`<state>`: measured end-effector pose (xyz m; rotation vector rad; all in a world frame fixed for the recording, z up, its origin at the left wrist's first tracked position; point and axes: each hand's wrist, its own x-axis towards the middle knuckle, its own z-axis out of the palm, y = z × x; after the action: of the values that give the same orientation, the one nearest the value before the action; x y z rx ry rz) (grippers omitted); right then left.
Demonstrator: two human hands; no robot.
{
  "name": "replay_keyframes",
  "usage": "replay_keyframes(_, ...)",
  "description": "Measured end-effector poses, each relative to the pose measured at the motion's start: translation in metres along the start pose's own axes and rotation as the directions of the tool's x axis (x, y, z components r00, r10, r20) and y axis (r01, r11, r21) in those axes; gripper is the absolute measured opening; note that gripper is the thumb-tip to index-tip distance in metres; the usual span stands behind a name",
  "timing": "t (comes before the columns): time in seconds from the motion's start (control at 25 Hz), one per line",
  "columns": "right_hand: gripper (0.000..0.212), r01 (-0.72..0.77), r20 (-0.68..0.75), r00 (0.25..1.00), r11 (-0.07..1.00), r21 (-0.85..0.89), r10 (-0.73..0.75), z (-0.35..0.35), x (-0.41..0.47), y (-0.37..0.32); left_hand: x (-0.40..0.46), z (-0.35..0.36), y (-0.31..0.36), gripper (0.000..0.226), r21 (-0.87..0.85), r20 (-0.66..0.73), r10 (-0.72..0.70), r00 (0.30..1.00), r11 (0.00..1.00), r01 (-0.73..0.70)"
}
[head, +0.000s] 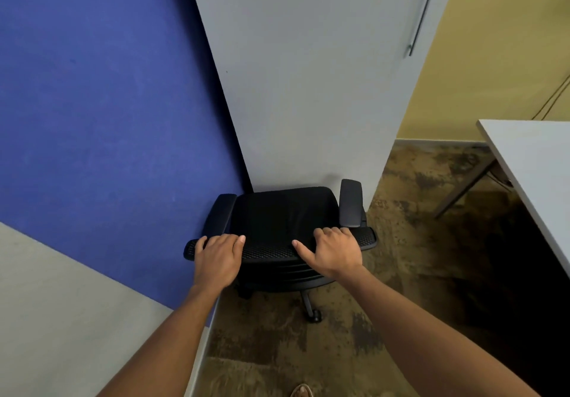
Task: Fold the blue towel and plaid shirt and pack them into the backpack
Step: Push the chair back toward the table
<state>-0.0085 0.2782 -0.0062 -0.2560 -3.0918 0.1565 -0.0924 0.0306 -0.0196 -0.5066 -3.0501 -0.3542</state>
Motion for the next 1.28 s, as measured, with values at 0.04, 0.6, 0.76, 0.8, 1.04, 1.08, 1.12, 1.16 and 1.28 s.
replay_keyframes(0.04,0.078,0.001,0.005,1.000,1.000,0.003,-0.001,0.001,-0.002,0.003,-0.002,0.000,0.003,0.051,-0.007,0.002,0.000,1.000,1.000,0.000)
replay_keyframes(0.6,0.071,0.036,-0.045,0.998,0.999,0.004,-0.035,0.008,-0.055,0.067,-0.066,0.021,0.071,0.057,0.001,-0.061,0.013,0.998,1.000,-0.013)
replay_keyframes(0.76,0.065,0.034,-0.078,0.996,0.999,-0.006,-0.034,0.006,-0.079,0.092,-0.086,0.026,0.097,0.059,0.014,-0.092,0.060,0.994,0.998,-0.059)
replay_keyframes(0.8,0.064,0.031,-0.079,0.996,0.999,-0.007,-0.032,0.004,-0.085,0.099,-0.092,0.026,0.106,0.058,0.007,-0.099,0.063,0.993,0.998,-0.063)
replay_keyframes(1.04,0.063,0.000,-0.087,0.996,1.000,-0.012,-0.001,-0.005,-0.127,0.130,-0.117,0.030,0.141,0.059,-0.009,-0.074,0.092,0.993,0.996,-0.093)
replay_keyframes(1.08,0.063,-0.010,-0.090,0.996,1.000,-0.010,0.009,-0.007,-0.134,0.133,-0.120,0.030,0.145,0.060,-0.012,-0.078,0.105,0.991,0.994,-0.106)
replay_keyframes(1.12,0.063,-0.019,-0.090,0.996,1.000,-0.005,0.018,-0.008,-0.141,0.135,-0.123,0.030,0.149,0.060,-0.017,-0.079,0.118,0.990,0.993,-0.119)
replay_keyframes(1.16,0.062,-0.031,-0.089,0.996,1.000,0.001,0.030,-0.009,-0.149,0.139,-0.126,0.030,0.153,0.060,-0.022,-0.078,0.136,0.988,0.990,-0.138)
replay_keyframes(1.28,0.060,-0.072,-0.104,0.992,0.997,0.010,0.073,-0.012,-0.171,0.149,-0.133,0.030,0.168,0.061,-0.035,-0.080,0.187,0.979,0.981,-0.190)
